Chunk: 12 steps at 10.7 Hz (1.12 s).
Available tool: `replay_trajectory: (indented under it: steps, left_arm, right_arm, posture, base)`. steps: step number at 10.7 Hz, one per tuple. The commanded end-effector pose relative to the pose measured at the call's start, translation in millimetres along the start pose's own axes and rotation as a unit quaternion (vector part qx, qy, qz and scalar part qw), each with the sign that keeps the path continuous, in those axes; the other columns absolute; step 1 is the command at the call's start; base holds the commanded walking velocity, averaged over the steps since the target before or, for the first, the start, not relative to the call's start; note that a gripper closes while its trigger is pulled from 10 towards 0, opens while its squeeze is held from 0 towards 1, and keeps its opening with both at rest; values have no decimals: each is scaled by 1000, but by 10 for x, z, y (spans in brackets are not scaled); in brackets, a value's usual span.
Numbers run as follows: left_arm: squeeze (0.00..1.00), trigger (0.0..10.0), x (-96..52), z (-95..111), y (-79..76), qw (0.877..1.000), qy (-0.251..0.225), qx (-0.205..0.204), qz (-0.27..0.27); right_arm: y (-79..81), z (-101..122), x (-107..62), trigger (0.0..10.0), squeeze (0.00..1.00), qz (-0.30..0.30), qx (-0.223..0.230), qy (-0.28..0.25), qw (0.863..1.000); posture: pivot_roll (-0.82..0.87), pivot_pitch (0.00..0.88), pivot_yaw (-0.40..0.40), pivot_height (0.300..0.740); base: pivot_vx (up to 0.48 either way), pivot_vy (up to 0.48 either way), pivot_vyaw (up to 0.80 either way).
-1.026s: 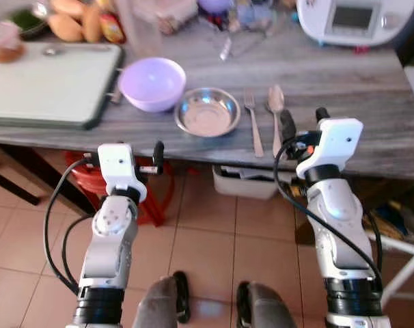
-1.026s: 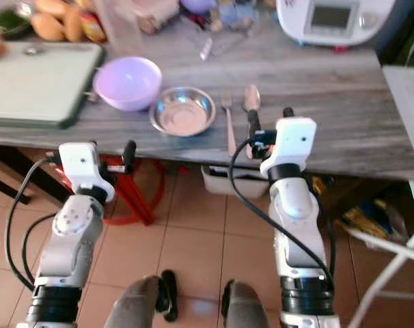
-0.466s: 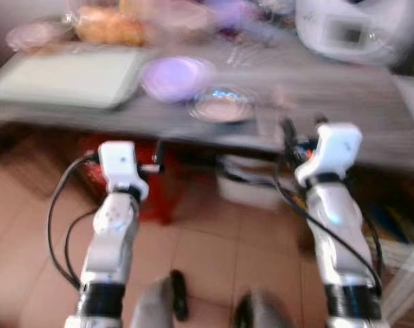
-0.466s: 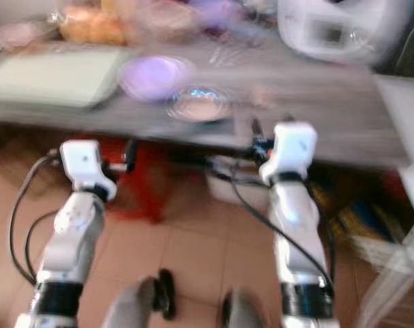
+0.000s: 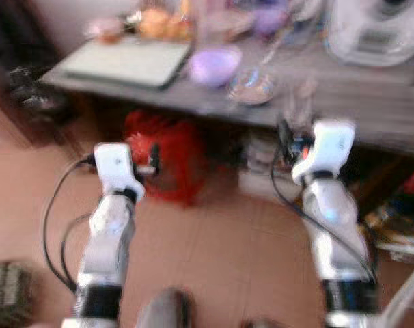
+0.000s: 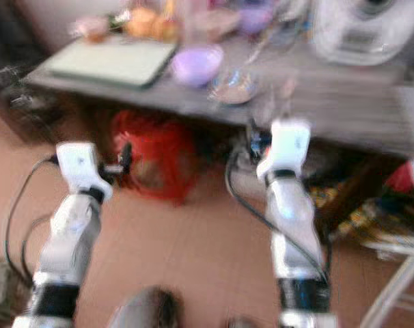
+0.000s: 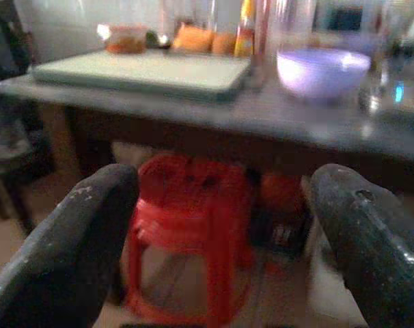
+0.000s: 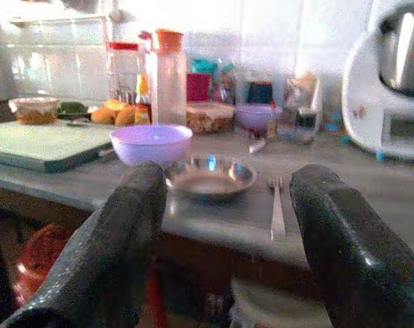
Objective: Setting the table
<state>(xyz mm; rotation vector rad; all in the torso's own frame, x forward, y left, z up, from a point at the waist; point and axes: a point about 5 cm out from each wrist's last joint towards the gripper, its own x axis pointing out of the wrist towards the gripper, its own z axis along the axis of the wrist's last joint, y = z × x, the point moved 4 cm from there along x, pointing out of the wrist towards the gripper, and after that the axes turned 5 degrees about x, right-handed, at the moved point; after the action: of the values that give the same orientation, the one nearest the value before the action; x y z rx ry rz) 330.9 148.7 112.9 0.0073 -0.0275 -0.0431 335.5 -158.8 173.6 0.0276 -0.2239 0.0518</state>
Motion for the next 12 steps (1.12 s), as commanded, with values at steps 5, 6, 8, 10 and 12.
replay_trajectory:
  steps: [5, 6, 8, 10, 12]
  left_arm:
    - [0, 10000, 25, 152, -111, 999, -33, -13, -41]
    - [0, 10000, 17, 151, -117, 998, -35, -15, -45]
    - [0, 10000, 19, 151, -119, 998, -35, -16, -46]
    - [0, 10000, 19, 150, -123, 998, -35, -17, -46]
    - [0, 10000, 36, 127, -87, 999, -27, -15, -29]
  right_arm:
    - [-14, 54, 61, 10000, 0, -4, 2, -7, 1000]
    - [-6, 37, 58, 10000, 0, -2, 9, -3, 1000]
    - [7, 29, 64, 10000, 0, 3, 9, -1, 1000]
    - [21, 8, 67, 10000, 0, 8, 11, 4, 1000]
    - [49, -6, 63, 10000, 0, 15, 11, 6, 1000]
  posture:
    - [-49, 95, 45, 740]
    - [-50, 97, 45, 740]
    - [-52, 98, 42, 740]
    - [-53, 98, 41, 740]
    - [-54, 99, 39, 740]
  base:
    - [186, -49, -160]
    - [326, -262, -800]
    - [328, -262, -766]
    - [330, -262, 0]
    - [0, 0, 0]
